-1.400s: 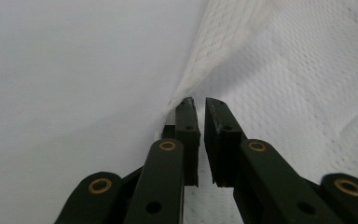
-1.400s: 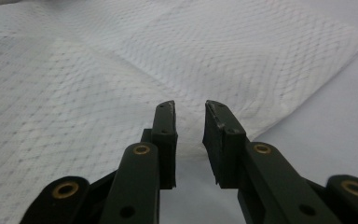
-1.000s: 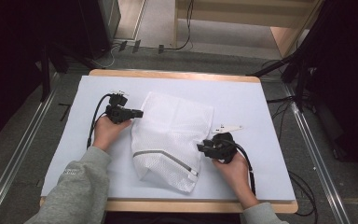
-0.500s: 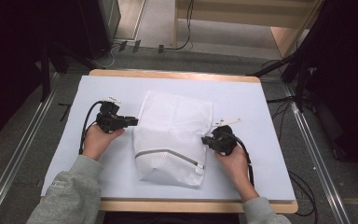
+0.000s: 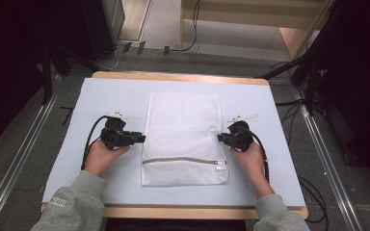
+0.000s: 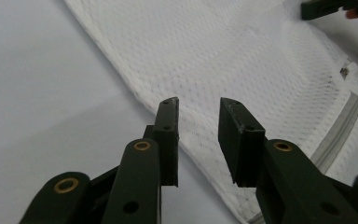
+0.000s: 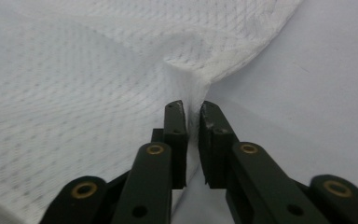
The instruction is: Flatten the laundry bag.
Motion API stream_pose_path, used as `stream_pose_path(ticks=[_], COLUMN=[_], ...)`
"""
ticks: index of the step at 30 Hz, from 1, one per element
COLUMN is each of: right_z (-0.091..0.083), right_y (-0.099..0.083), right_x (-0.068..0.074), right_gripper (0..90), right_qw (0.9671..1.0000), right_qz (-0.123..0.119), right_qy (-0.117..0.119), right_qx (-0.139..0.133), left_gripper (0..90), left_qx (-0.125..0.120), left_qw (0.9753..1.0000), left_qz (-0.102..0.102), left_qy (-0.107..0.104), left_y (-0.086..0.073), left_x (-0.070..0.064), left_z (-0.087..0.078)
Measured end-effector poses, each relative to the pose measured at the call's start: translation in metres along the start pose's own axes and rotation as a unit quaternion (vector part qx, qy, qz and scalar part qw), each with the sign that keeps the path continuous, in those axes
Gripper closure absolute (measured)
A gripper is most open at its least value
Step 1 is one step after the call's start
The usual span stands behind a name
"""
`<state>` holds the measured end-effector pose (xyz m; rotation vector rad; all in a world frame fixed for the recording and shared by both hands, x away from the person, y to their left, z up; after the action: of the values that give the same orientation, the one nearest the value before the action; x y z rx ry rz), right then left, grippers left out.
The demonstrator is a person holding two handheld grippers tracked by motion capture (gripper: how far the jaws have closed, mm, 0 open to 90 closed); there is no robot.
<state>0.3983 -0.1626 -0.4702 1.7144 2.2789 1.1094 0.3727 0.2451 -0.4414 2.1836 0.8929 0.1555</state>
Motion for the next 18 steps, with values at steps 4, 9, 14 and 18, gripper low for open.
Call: stream_pose_path(ticks=[4, 9, 14, 18], right_z=[-0.013, -0.013, -0.004, -0.002], right_y=[-0.01, -0.021, -0.019, -0.015], right_x=[0.005, 0.006, 0.002, 0.0], right_gripper=[72.1, 68.6, 67.6, 71.0], right_qw=[0.9995, 0.9997, 0.9998, 0.9997], right_qz=[0.003, -0.002, 0.008, 0.016], right_qy=[0.024, 0.02, 0.015, 0.012], right_qx=[-0.022, -0.016, -0.011, -0.011], left_gripper=[61.4, 58.0, 64.6, 83.9], left_qx=[0.018, 0.031, 0.03, 0.038], left_qw=[0.9998, 0.9993, 0.999, 0.9981], left_qz=[-0.006, -0.011, -0.001, 0.0], left_qy=[0.008, 0.02, 0.035, 0.05], left_y=[-0.003, -0.003, 0.0, 0.001], left_x=[0.002, 0.006, 0.003, 0.006], left_z=[0.008, 0.02, 0.029, 0.032])
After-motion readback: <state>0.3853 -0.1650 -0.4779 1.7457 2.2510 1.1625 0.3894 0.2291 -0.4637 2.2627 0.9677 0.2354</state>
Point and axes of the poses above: each handheld gripper's, and its own axes: z roughly forward along the jaws, y roughly out of its top, x roughly to its left, the point moved 1 cm from there along z, roughly forward along the jaws, and after that the axes turned 14 degrees about z, right-handed, at the moved point
